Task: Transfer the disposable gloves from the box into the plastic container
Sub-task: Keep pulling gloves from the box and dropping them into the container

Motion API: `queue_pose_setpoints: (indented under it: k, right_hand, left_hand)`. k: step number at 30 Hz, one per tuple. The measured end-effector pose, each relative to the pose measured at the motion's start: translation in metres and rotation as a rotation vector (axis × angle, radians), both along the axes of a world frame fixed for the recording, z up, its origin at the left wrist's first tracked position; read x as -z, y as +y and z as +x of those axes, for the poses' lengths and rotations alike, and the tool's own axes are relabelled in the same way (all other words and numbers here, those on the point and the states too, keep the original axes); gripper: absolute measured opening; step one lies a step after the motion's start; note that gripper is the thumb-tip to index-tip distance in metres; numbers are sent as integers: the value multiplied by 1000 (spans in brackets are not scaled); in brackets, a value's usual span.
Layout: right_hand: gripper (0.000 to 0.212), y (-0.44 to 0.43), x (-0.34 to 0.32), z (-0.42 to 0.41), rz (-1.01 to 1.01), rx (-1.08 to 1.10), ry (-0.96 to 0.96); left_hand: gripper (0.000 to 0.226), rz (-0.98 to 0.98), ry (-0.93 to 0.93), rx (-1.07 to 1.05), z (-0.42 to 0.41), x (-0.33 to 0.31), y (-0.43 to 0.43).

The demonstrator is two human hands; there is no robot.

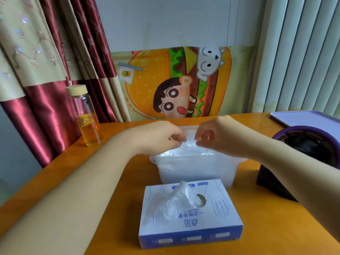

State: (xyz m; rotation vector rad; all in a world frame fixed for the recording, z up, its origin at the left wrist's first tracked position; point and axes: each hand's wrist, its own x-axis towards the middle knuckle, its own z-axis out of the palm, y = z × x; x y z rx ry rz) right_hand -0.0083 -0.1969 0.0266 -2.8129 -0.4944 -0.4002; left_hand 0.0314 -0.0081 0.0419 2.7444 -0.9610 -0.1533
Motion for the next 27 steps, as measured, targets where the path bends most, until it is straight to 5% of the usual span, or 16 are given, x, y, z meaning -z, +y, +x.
queue_pose_setpoints:
  k: [3, 7, 14, 27]
  right_hand:
    - [20, 12, 17, -32, -26, -69, 212]
    - [51, 22, 59, -43, 0, -40, 466]
    - [82, 39, 106, -45, 134, 82, 373]
    - [43, 36, 111, -47, 292, 54, 398]
  left_hand:
    - [22, -86, 147, 34, -32, 13, 16]
    - [52, 137, 207, 1, -48, 52, 23]
    - [15, 81, 93, -105, -47, 66, 37]
    - [14, -435, -289, -195, -50, 58, 30]
